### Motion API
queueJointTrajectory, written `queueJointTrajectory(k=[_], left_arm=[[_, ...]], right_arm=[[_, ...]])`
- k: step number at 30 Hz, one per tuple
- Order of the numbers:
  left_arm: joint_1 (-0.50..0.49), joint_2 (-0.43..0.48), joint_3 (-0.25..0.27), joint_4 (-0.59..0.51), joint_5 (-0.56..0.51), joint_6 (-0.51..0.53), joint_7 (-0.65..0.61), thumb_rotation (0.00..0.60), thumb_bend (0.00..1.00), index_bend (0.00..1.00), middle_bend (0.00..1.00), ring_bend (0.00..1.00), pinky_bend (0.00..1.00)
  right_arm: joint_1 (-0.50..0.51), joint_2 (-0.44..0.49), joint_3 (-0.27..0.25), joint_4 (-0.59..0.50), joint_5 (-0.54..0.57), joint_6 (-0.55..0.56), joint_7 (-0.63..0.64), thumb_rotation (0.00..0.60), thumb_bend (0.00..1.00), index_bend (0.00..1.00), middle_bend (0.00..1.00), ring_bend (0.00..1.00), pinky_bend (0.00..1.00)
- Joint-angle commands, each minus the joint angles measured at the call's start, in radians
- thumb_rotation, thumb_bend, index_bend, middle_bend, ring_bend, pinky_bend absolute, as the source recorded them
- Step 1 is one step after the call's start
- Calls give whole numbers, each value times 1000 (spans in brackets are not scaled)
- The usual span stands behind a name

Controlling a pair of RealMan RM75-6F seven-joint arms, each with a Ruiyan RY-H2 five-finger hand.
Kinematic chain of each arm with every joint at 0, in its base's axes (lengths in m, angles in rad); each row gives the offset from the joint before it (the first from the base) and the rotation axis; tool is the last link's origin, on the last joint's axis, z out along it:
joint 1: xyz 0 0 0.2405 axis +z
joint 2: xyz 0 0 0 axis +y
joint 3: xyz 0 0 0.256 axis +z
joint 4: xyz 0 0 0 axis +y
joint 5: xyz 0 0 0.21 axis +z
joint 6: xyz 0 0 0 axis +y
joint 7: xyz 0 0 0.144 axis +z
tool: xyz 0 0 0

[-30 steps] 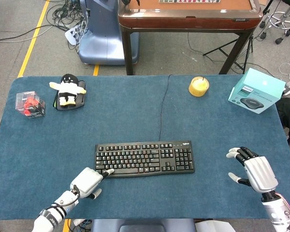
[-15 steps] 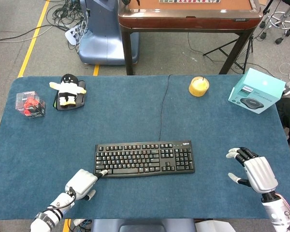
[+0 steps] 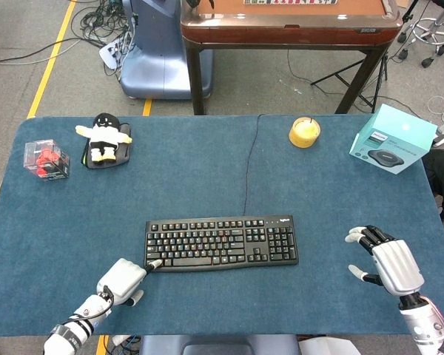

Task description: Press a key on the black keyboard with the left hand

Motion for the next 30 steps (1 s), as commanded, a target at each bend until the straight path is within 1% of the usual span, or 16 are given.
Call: queueJointTrajectory(k=[1,9,22,30], left_arm=[[-1,-3,6,-2,3,8,7,600,401,103,854,799,928],[-5,-13,20,4,-6,18,14,600,402,104,854,799,928],[-18,-23,29,17,-34,21,13,600,401,108,854,799,928],[-12,-1,34,-34,14,45,-3,600,401,109,854,799,928]], right_arm=[[0,1,0,0,0,0,1,600,30,408,345,277,566],[-1,2,-1,0,-2,1,2,600,30,408,345,277,566],[0,1,0,0,-2,0,2,600,30,408,345,277,566],[0,0,0,-1,-1,-3,0,600,30,408,345,277,566]])
